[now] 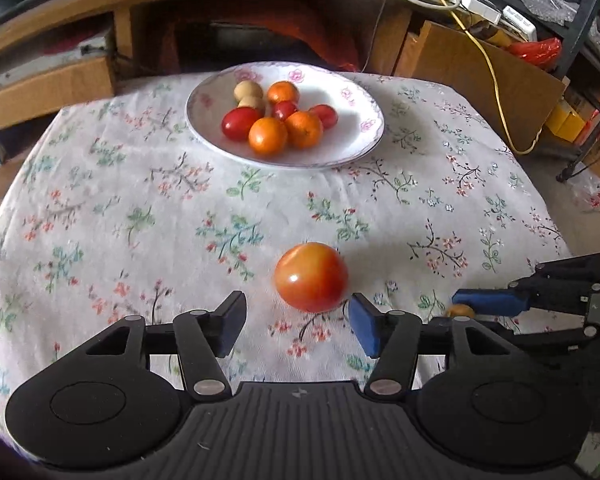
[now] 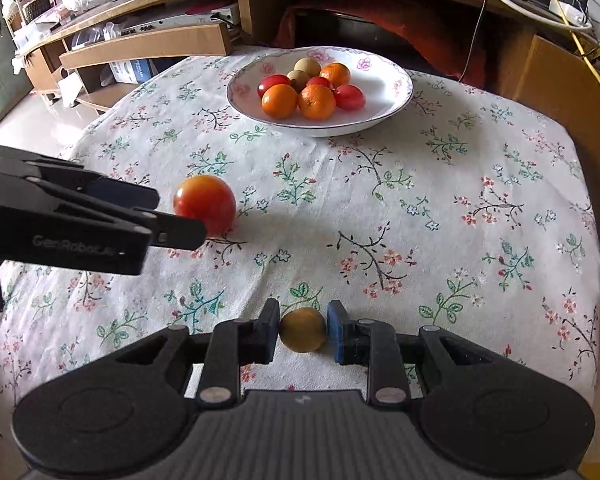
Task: Organize fruits
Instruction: 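Lift the tan fruit with the right tool while the left tool lifts the large tomato toward the bowl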
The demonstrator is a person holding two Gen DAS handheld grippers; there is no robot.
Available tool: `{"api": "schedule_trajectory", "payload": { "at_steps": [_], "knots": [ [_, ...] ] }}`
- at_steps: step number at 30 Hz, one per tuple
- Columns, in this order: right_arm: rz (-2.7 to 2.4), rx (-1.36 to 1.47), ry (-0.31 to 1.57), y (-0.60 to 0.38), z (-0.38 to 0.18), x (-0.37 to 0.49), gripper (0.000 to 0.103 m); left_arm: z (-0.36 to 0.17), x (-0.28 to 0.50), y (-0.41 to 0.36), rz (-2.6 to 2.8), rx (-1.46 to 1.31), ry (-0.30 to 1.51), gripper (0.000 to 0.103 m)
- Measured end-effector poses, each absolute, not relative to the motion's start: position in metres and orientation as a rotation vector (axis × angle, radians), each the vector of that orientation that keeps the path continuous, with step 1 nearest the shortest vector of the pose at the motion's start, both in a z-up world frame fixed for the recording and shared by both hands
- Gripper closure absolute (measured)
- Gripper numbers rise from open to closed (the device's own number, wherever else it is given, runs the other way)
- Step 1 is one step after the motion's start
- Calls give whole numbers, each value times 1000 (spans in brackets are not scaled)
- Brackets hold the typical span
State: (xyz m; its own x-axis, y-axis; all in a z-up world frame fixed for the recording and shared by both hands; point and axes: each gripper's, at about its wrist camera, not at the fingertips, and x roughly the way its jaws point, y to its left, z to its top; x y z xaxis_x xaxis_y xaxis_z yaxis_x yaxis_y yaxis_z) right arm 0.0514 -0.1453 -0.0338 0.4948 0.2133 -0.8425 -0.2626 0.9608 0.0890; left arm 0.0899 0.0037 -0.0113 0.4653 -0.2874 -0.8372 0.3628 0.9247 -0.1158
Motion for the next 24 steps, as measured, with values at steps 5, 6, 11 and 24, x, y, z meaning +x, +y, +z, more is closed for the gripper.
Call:
{"api": "schedule_trajectory", "payload": {
  "at_steps": [5, 6, 11, 24],
  "knots": [
    [297, -78, 1008, -144, -34, 49, 84, -13, 92, -5, -416, 127, 986, 36],
    [299, -73, 1006, -144, -34, 49, 84, -13, 93, -6, -415, 133, 981, 36],
    [308, -52, 1013, -148, -33, 50, 84, -15, 100, -8, -417, 157, 960, 36],
    [303, 1, 1029, -156, -33, 54, 84, -26, 98, -18, -429, 205, 999, 51]
  ]
}}
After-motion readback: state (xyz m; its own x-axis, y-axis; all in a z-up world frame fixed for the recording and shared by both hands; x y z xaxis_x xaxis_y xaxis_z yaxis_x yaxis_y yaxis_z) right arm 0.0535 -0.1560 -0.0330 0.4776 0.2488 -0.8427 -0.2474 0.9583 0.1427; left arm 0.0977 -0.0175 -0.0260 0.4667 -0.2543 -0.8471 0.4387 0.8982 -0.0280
